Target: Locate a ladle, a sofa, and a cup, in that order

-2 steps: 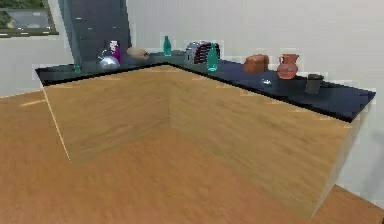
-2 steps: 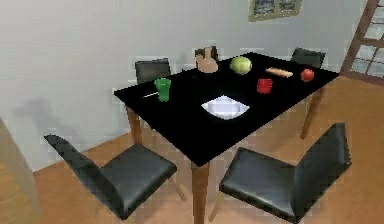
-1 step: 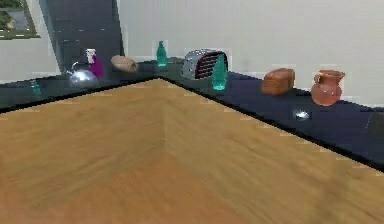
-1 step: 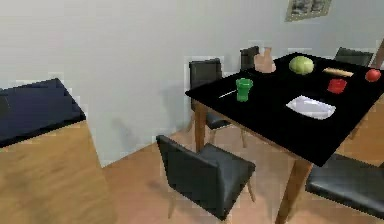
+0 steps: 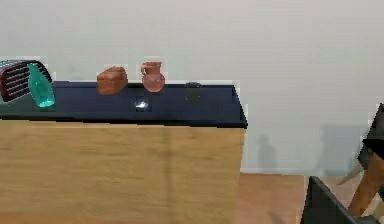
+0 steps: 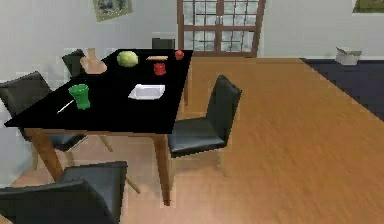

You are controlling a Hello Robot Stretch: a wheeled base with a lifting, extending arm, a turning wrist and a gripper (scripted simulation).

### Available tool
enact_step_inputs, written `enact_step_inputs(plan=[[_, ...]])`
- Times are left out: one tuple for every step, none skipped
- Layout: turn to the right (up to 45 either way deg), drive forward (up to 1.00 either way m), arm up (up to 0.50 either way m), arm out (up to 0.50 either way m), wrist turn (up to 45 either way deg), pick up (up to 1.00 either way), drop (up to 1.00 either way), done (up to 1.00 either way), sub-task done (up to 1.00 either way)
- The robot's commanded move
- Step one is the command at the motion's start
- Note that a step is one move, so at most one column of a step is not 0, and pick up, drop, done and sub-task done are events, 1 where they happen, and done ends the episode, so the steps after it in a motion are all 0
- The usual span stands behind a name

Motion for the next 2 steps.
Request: enact_step_inputs(plan=[[0.0,0.35,0.00,0.00,0.0,0.00,0.00,0.00,0.00],[-18.0,0.00,0.00,0.00,0.0,0.00,0.00,0.00,0.00]])
